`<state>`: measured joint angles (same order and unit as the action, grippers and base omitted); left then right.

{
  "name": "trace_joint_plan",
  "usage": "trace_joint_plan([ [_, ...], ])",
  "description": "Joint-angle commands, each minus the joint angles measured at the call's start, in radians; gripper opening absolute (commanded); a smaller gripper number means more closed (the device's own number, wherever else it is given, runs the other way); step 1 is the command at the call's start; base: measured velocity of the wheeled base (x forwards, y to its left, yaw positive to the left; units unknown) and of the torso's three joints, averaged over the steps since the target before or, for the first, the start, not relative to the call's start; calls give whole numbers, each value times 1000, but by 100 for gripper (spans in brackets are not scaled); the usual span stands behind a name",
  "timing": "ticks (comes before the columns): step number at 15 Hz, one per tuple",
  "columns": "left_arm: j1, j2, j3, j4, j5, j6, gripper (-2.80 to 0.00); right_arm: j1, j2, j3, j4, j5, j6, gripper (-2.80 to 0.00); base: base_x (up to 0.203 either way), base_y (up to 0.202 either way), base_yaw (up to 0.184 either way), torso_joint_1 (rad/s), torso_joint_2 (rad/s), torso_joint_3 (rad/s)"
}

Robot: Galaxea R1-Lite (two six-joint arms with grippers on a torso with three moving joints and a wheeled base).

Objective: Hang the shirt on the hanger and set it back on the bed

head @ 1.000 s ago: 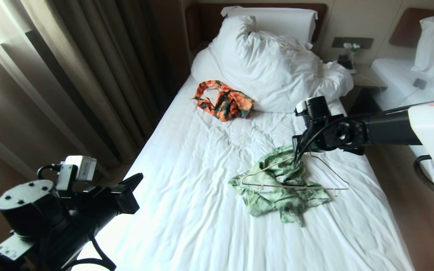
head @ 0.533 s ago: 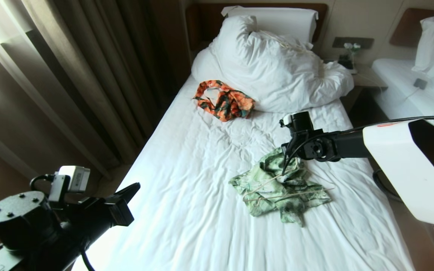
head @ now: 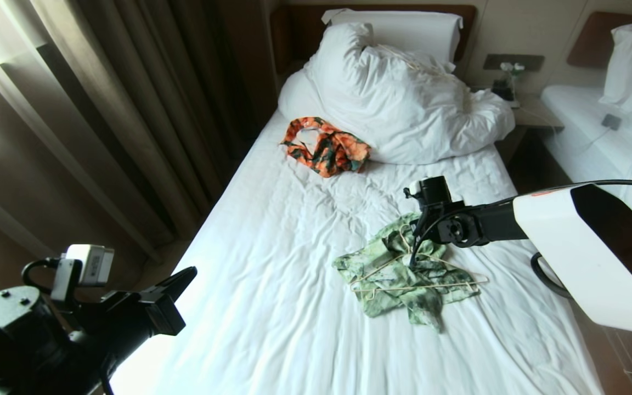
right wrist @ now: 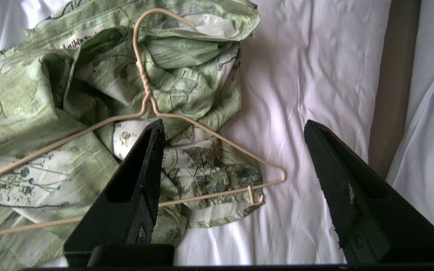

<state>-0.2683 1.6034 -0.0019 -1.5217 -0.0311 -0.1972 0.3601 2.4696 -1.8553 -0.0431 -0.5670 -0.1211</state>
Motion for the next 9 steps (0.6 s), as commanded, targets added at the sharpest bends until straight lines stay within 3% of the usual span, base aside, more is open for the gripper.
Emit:
trace_joint_plan([
  [1,0,-3,0,-8,0,-2,-280,3,-49,75,-4,-5,-3,-280,0,0,0,0,0,0],
  [3,0,-10,-3,-8,-1,-14,-280,10,-94,103,-13,-5,7,-280,0,0,0,0,0,0],
  [6,2,-40,-72,-8,-40,-115,-280,12,-236,235,-16,-5,13,-280,0,0,0,0,0,0],
  [9,-6,-124,-77,-8,-41,-84,-280,3,-453,419,-17,-5,27,-280,0,0,0,0,0,0],
])
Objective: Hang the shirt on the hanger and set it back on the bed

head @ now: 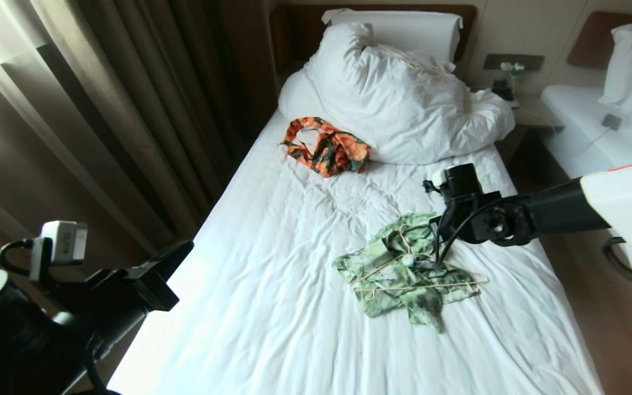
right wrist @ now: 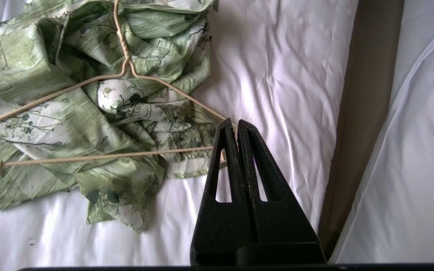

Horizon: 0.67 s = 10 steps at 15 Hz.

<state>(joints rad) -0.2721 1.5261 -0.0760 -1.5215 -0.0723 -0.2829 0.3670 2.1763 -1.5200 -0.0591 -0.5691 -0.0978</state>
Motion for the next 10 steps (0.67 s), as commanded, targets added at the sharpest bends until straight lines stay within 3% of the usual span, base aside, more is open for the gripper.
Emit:
trace_joint_plan([
  [1,2,-65,-3,-9,22,45,-280,-10,-238,136,-1,-3,16,-280,0,0,0,0,0,0],
  [4,-42,-217,-10,-3,139,144,-280,-25,-495,296,2,-3,77,-280,0,0,0,0,0,0],
  [6,-80,-380,-6,93,203,205,-280,-47,-696,405,5,-2,98,-280,0,0,0,0,0,0],
  [8,-89,-583,-24,293,271,243,-280,-78,-905,496,13,-1,106,-280,0,0,0,0,0,0],
  [10,-57,-798,-79,595,355,272,-280,-128,-1095,551,51,0,109,-280,0,0,0,0,0,0],
])
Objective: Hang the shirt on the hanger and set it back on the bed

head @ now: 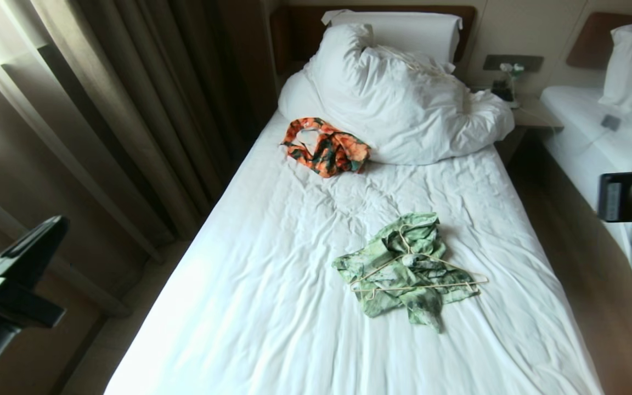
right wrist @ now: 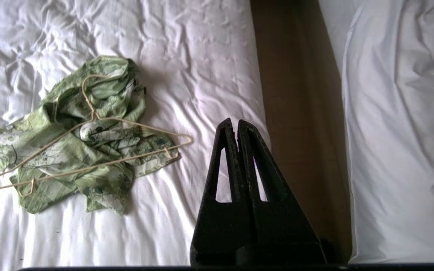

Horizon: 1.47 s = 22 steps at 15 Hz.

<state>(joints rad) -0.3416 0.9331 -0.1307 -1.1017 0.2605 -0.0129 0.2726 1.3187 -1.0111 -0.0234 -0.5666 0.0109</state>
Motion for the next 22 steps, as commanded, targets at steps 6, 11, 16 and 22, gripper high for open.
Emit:
trace_joint_plan([
  [6,320,-638,-215,832,28,42,-280,-183,-685,73,279,7,-2,-280,0,0,0,0,0,0],
  [11,341,-818,-84,867,-65,117,-280,-206,-878,166,434,35,0,-280,0,0,0,0,0,0],
  [16,340,-933,6,969,-178,128,-280,-234,-1090,341,436,80,-16,-280,0,0,0,0,0,0],
  [22,339,-933,131,973,-214,130,-280,-274,-1273,620,366,361,-24,-280,0,0,0,0,0,0],
])
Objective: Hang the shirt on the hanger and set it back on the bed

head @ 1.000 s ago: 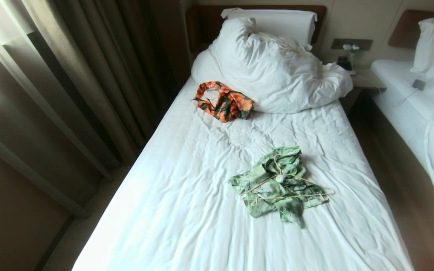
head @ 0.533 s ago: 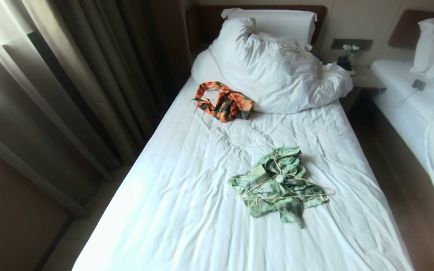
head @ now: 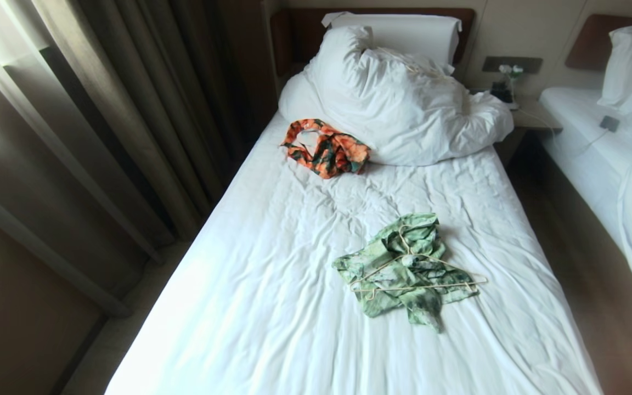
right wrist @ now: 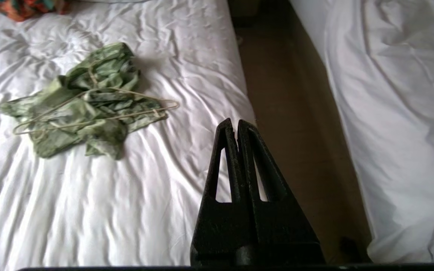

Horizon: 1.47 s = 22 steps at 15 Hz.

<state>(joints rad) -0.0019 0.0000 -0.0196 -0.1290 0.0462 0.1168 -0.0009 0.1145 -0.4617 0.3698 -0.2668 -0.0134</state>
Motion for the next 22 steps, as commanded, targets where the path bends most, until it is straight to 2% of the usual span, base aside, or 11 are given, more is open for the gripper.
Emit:
trace_joint_plan([
  [1,0,0,19,5,-3,-2,-280,-1,-97,137,-89,105,-4,-280,0,0,0,0,0,0],
  [3,0,0,19,55,-46,4,-280,0,-111,277,-262,153,-10,-280,0,0,0,0,0,0],
  [5,-1,0,10,159,-88,-1,-280,0,-115,387,-408,204,-31,-280,0,0,0,0,0,0],
  [6,0,0,10,153,-89,-2,-280,0,-116,421,-450,220,-37,-280,0,0,0,0,0,0],
  [9,-1,0,12,152,-77,-46,-280,-1,-116,459,-461,233,-65,-280,0,0,0,0,0,0],
  [12,-1,0,12,152,-72,-55,-280,0,-116,462,-407,269,-75,-280,0,0,0,0,0,0],
  [13,-1,0,12,152,-72,-59,-280,0,-116,458,-352,288,-72,-280,0,0,0,0,0,0],
  [15,-1,0,12,152,-61,-90,-280,1,-115,455,-353,286,-22,-280,0,0,0,0,0,0],
  [17,-1,0,13,151,-57,-94,-280,1,-115,456,-354,281,2,-280,0,0,0,0,0,0],
  [22,-1,0,13,152,-57,-94,-280,1,-116,460,-367,274,6,-280,0,0,0,0,0,0],
])
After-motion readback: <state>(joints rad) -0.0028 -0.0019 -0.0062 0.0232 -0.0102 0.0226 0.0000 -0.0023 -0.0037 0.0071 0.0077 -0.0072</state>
